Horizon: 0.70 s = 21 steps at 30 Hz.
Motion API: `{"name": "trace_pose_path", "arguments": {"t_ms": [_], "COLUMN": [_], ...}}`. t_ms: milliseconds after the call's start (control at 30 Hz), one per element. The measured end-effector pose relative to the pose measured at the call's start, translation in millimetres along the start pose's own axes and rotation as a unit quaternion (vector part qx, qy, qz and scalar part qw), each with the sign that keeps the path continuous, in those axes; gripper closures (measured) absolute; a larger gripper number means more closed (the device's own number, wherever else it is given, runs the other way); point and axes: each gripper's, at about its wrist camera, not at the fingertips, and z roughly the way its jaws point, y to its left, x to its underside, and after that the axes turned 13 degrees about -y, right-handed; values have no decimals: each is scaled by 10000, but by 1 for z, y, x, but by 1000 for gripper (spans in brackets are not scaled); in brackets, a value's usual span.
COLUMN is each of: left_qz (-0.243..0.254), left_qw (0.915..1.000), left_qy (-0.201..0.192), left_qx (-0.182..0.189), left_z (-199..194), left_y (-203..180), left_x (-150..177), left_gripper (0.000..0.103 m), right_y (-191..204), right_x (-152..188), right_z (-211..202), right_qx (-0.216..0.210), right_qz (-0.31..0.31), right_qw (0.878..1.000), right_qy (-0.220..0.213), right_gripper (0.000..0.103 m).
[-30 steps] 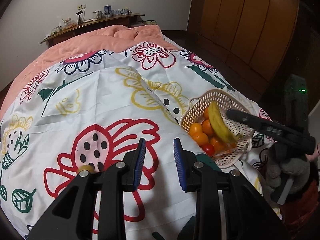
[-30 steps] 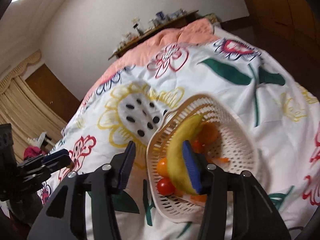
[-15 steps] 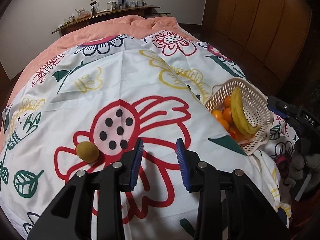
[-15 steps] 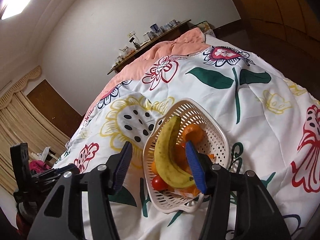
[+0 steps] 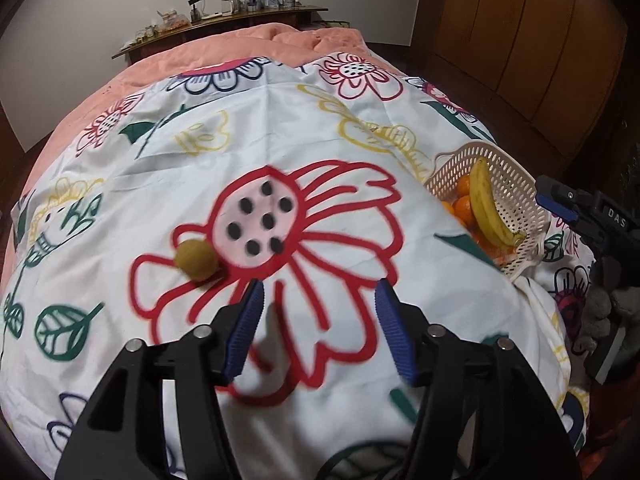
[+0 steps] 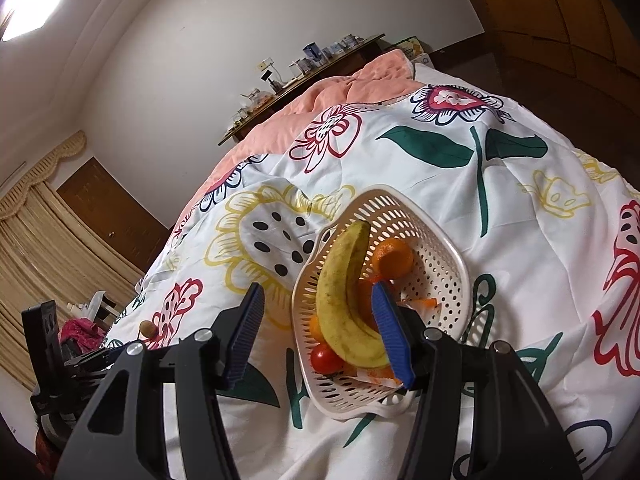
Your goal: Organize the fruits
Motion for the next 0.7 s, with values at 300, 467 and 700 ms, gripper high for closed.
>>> {"name": "trace_pose_path", "arguments": {"t_ms": [300,467,700], "left_qz": [76,-108,-460], "left_qw": [9998,9984,9961], "left_qy": [-167,-332,-20], "left_qx": [-112,-439,-758], "left_z": [-31,-23,22], "left_y": [15,35,62], "left_x": [18,8,-4], "left_gripper": [30,28,55], "right_y": [9,14,20], "right_x": [4,7,7], "right_z": [0,2,0], "right_qx": [-49,-72,-89], "right_qz": [-41,-71,-178], "right_qw": [10000,9999,9998], "right_qy": [51,101,83], "right_gripper": [43,43,43]}}
